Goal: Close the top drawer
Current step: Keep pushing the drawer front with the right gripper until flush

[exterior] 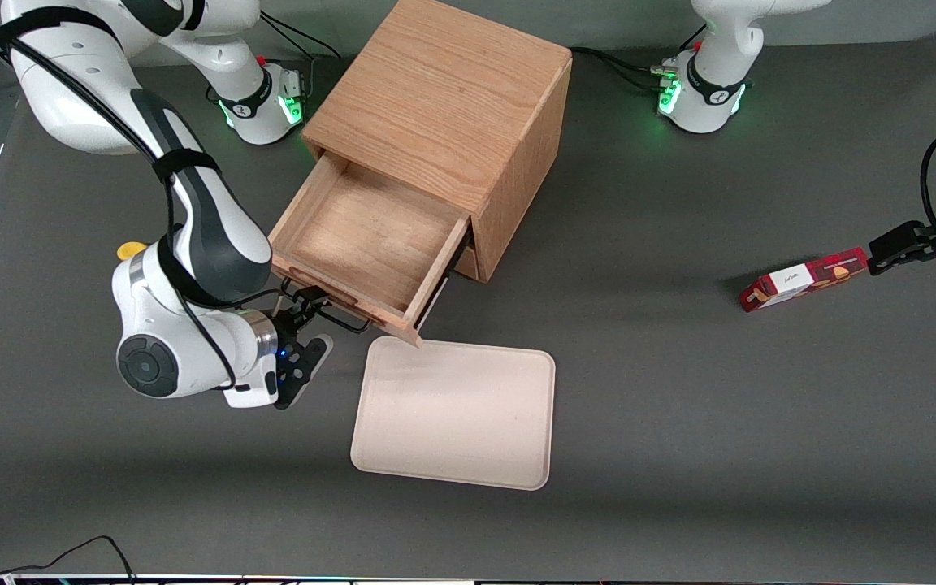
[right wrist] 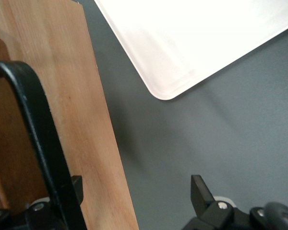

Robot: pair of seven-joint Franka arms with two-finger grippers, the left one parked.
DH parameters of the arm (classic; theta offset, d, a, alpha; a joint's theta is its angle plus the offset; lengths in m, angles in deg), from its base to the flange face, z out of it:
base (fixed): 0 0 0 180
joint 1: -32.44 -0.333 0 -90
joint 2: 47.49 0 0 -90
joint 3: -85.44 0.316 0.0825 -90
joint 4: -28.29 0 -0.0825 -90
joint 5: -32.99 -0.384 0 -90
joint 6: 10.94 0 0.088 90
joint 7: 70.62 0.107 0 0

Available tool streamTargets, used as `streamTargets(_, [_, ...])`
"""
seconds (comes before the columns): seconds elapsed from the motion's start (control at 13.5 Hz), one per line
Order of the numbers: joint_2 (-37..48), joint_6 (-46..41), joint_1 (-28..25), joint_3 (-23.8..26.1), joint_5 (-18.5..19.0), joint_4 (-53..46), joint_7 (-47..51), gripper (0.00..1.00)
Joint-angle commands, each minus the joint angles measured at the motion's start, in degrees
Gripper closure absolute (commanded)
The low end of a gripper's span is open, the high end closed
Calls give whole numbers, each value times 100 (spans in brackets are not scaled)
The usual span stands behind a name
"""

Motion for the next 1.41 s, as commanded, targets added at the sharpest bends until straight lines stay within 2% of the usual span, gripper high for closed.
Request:
streamTargets(0.0, [392,227,16,98,9,601,243,0])
streamTargets(1.34, [1183,588,7,880,-61,2122,1323,0])
